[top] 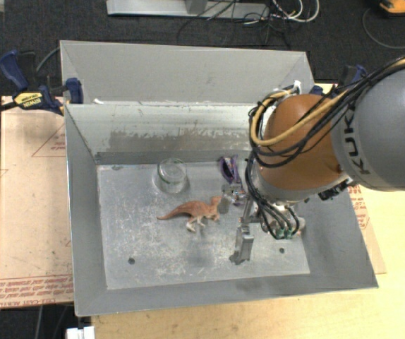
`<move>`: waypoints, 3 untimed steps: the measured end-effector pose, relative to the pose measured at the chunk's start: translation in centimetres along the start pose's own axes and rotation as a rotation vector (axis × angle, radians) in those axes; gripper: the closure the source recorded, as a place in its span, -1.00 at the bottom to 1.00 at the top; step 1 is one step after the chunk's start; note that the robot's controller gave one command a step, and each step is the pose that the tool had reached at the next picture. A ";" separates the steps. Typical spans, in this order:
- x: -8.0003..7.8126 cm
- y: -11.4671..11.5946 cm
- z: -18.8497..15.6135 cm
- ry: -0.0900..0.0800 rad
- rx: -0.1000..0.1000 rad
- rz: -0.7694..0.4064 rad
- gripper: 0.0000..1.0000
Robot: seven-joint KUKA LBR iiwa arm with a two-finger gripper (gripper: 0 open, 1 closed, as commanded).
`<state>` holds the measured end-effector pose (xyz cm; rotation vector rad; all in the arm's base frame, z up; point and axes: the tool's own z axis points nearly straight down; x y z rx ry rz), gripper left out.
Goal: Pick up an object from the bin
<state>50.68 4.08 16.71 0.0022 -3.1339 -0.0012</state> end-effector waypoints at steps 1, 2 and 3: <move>-0.2 0.0 -0.4 -0.008 0.000 0.002 -1.00; -7.2 2.1 9.7 -0.002 -0.002 0.068 -1.00; -9.4 2.4 4.8 -0.012 -0.001 -0.052 -1.00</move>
Offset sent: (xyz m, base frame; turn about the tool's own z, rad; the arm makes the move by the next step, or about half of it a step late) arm 0.0713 0.0206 -0.0971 0.0700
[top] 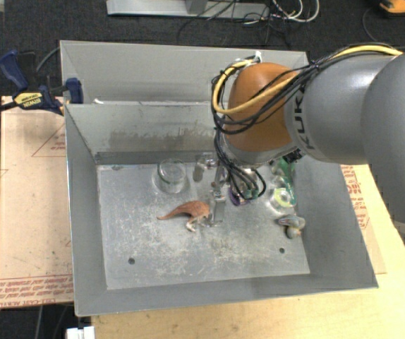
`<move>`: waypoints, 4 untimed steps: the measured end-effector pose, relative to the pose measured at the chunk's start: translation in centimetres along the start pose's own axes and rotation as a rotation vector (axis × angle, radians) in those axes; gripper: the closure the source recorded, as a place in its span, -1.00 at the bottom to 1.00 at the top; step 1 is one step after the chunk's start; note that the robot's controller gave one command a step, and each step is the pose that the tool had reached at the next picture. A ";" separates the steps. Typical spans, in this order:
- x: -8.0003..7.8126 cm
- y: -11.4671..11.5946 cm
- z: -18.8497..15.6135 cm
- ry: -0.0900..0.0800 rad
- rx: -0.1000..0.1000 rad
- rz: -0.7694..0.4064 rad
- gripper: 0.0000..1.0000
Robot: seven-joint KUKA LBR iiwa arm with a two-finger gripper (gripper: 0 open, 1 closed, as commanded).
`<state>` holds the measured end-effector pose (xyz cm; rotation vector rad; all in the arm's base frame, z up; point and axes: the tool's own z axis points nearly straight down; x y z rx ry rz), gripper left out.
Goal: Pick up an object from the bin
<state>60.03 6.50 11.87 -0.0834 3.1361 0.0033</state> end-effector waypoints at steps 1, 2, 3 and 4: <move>2.2 -0.1 4.9 0.009 -0.001 0.119 -1.00; 0.7 -1.0 4.8 -0.004 -0.001 0.030 -1.00; 2.1 -0.1 4.9 0.005 -0.002 0.117 1.00; 2.1 -0.1 4.9 0.005 -0.002 0.117 1.00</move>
Offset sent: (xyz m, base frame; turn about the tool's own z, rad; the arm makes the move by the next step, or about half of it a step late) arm -0.0070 -0.0109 -0.0487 0.0284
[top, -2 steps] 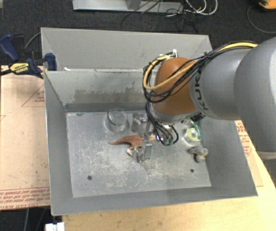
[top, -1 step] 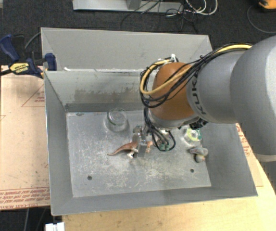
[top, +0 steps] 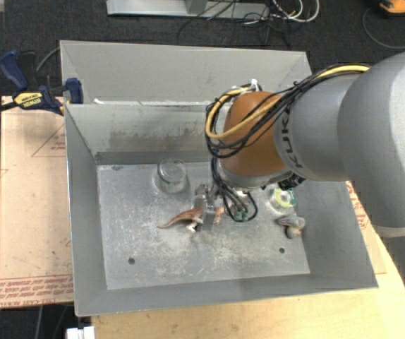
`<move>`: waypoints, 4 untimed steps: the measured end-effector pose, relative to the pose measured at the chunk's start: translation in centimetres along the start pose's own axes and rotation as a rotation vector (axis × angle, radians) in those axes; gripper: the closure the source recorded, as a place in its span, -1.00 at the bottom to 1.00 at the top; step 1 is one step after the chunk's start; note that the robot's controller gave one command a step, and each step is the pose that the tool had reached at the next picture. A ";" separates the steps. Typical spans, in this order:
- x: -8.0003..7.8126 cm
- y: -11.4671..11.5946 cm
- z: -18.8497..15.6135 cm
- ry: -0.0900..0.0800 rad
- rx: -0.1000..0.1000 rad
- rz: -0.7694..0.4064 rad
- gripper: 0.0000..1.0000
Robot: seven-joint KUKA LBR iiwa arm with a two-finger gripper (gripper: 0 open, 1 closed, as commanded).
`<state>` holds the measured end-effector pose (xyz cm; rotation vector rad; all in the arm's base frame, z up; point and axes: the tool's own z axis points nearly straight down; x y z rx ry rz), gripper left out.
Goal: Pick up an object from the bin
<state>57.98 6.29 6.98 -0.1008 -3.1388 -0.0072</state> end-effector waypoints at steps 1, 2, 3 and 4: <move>0.1 0.0 -0.3 0.003 0.000 0.000 1.00; 0.1 0.0 -1.1 0.002 0.000 0.000 1.00; 0.1 0.0 -1.8 0.004 0.000 0.000 1.00; 0.2 0.0 -3.5 0.007 0.000 0.000 1.00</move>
Offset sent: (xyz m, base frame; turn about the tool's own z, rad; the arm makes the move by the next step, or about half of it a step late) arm -0.0002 -0.0002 0.0093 0.0000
